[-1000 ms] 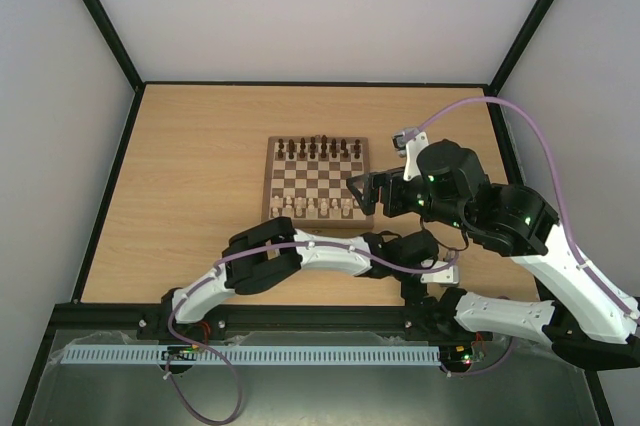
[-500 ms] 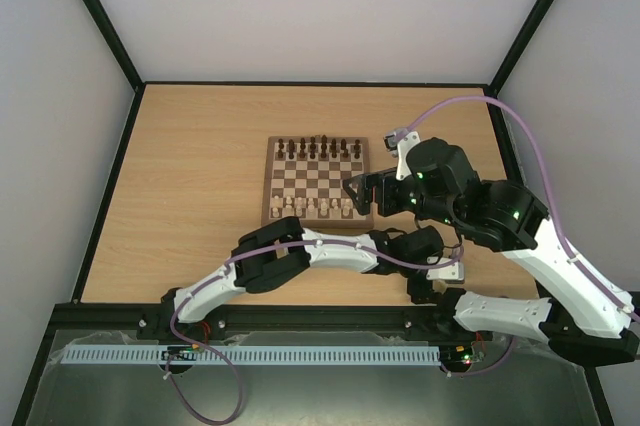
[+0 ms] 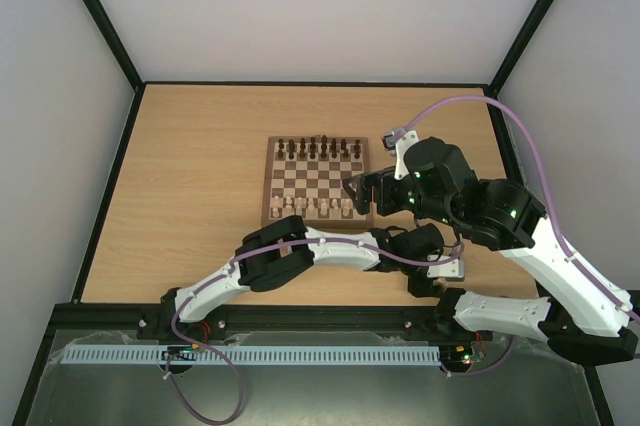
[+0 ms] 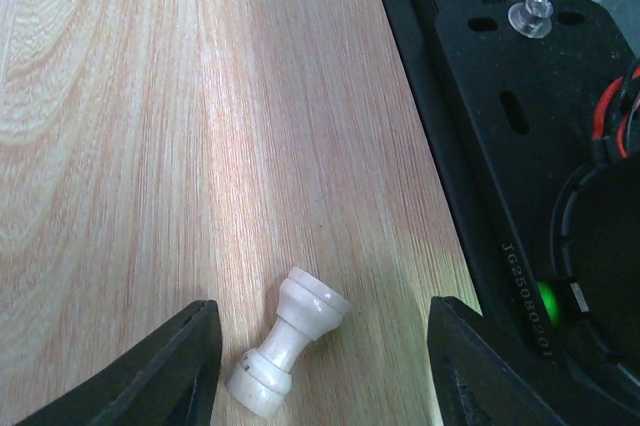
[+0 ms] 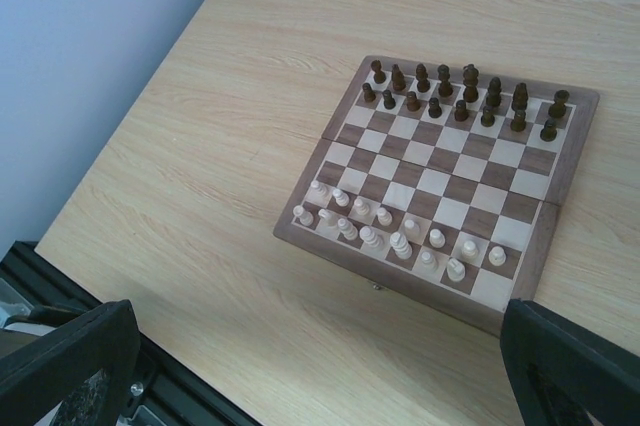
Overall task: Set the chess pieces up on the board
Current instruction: Pick up the chess piece at the center of the board.
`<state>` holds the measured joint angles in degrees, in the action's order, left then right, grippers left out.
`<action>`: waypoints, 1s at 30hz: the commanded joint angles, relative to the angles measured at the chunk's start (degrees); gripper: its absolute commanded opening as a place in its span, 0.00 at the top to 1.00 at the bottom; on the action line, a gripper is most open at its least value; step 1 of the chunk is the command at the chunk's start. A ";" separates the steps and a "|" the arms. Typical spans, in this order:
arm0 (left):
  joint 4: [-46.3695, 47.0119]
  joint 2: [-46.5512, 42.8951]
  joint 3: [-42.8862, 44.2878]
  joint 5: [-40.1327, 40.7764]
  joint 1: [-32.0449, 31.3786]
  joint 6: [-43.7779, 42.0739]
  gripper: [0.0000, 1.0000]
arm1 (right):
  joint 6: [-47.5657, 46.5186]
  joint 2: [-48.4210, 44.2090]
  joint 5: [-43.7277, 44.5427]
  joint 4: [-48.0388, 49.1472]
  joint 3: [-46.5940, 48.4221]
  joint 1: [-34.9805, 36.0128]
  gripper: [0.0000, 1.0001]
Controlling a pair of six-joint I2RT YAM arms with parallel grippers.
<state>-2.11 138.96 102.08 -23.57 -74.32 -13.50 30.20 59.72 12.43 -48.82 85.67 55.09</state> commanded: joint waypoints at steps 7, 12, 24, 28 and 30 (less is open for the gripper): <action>-1.75 1.62 0.72 -0.38 0.58 0.62 0.50 | -1.79 0.48 1.36 -0.79 -0.35 -0.25 0.00; -1.91 1.49 -0.03 -0.12 0.89 1.05 0.57 | -2.03 0.39 1.39 -0.54 -0.70 -0.25 0.00; -1.84 1.20 -1.90 0.75 1.55 2.19 0.73 | -2.27 0.56 1.52 0.04 -1.32 -0.24 0.00; -1.69 0.97 -2.73 0.87 1.75 2.58 0.86 | -2.25 0.66 1.33 0.28 -1.45 -0.26 0.01; -1.66 0.68 -3.14 0.98 1.73 2.84 0.90 | -2.17 0.57 1.16 0.38 -1.55 -0.25 0.01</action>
<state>-0.75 139.06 101.14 -23.18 -72.95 -11.16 28.84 60.20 13.34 -48.49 84.68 55.09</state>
